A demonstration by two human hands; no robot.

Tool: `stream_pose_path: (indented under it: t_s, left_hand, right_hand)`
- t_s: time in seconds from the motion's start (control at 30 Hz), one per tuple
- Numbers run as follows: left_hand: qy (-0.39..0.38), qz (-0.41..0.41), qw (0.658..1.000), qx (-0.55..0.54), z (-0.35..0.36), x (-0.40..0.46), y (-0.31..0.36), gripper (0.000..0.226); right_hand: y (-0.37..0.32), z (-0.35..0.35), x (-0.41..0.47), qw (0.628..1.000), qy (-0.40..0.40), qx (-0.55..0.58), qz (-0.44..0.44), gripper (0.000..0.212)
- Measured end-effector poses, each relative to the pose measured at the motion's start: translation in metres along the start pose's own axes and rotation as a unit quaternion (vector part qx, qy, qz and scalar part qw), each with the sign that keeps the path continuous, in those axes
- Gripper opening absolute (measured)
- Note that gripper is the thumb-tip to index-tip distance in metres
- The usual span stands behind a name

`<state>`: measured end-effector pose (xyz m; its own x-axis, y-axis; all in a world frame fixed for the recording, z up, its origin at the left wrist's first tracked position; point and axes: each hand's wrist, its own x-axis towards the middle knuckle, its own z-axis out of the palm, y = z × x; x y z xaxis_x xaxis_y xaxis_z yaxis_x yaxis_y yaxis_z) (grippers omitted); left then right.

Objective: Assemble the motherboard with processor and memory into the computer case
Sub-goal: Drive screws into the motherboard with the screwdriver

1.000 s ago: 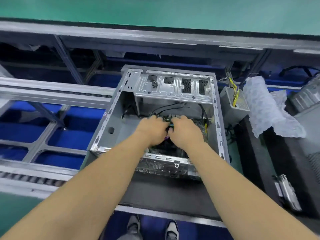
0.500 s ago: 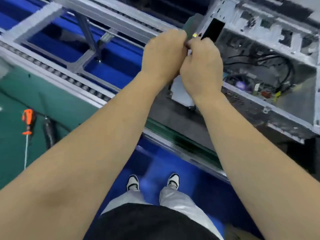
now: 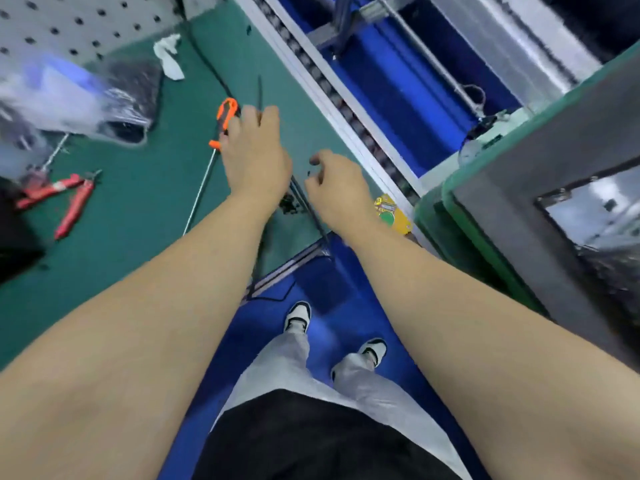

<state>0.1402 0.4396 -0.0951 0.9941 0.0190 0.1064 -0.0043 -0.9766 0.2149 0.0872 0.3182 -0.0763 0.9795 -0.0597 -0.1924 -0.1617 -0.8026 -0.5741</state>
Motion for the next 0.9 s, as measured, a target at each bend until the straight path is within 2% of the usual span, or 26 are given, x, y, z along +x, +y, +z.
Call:
stream_pose_path:
  t_s: [0.17, 0.27, 0.4, 0.53, 0.6, 0.67, 0.7, 0.77, 0.9]
  left_hand:
    - [-0.041, -0.135, 0.99, 0.006, 0.026, -0.018, -0.073, 0.054]
    - [-0.089, -0.178, 0.98, -0.012, 0.034, -0.026, -0.102, 0.044]
    - [-0.099, -0.213, 0.971, -0.048, 0.037, -0.03, -0.117, 0.022]
    - [-0.065, -0.254, 0.953, -0.149, 0.024, -0.024, -0.112, 0.024]
    - [-0.026, -0.252, 0.949, -0.189, 0.01, -0.016, -0.102, 0.026]
    - [0.021, -0.208, 0.954, -0.215, -0.008, -0.005, -0.083, 0.019]
    - [0.038, -0.183, 0.956, -0.225, -0.017, 0.002, -0.07, 0.018]
    - [0.04, -0.132, 0.962, -0.237, -0.036, 0.018, -0.036, 0.019]
    - [-0.008, 0.001, 0.963, -0.269, -0.063, 0.04, 0.057, 0.021]
  right_hand:
    - [-0.032, 0.051, 0.012, 0.995, -0.067, -0.044, -0.054, 0.029]
    - [-0.046, 0.071, 0.016, 0.992, -0.091, -0.052, -0.075, 0.033]
    - [-0.054, 0.087, 0.021, 0.989, -0.059, -0.11, -0.08, 0.038]
    - [-0.062, 0.093, 0.028, 0.99, -0.034, -0.116, -0.079, 0.038]
    - [-0.068, 0.089, 0.034, 0.997, -0.02, -0.057, -0.046, 0.036]
    - [-0.076, 0.074, 0.044, 0.997, 0.006, 0.079, 0.008, 0.029]
    - [-0.08, 0.063, 0.05, 0.986, 0.024, 0.164, 0.035, 0.025]
    - [-0.085, 0.029, 0.062, 0.953, 0.081, 0.281, 0.077, 0.035]
    - [-0.059, -0.073, 0.073, 0.87, 0.225, 0.409, 0.157, 0.047]
